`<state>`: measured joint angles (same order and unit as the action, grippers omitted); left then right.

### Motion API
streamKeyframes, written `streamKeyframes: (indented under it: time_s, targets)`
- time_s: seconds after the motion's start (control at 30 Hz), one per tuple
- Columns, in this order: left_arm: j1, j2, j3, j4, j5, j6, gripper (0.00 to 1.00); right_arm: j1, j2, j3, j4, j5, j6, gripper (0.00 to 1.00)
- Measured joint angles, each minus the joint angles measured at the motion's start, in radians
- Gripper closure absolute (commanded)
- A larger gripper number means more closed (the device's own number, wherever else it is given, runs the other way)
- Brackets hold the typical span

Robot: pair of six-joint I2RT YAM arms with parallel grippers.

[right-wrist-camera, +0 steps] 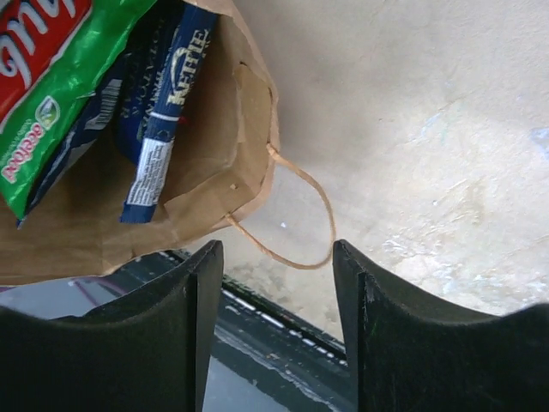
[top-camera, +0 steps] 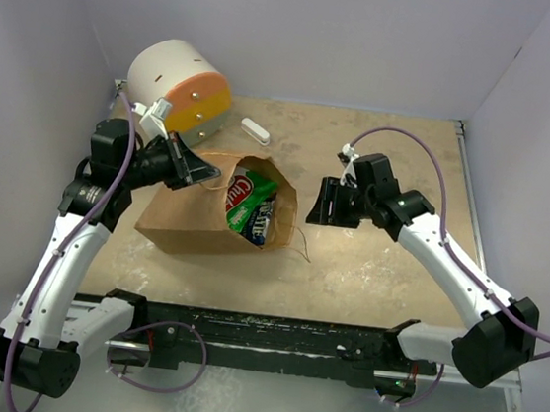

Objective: Take the snacks out of the paper bag
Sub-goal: Adjust the paper bag at the center of the board, then take out the snack from the paper bag.

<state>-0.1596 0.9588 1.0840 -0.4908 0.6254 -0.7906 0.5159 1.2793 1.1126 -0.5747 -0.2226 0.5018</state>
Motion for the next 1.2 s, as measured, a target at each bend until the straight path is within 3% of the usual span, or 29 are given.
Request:
streamKeyframes:
  time_s: [0.13,0.3,0.6,1.2]
  targets:
    - [0.0,-0.001,-0.002,0.01,0.008,-0.029,1.0,0.0,-0.008,0.001,0.029,-0.074,0.106,0.45]
    - [0.0,0.0,-0.003,0.026,0.014,-0.065,1.0,0.01,-0.029,-0.039,0.209,-0.173,0.335,0.48]
    - [0.0,-0.024,-0.048,0.034,-0.008,-0.14,1.0,0.075,0.121,-0.061,0.519,-0.15,0.659,0.52]
    - [0.0,-0.009,-0.049,0.051,0.018,-0.152,1.0,0.148,0.34,-0.129,0.765,-0.052,0.826,0.61]
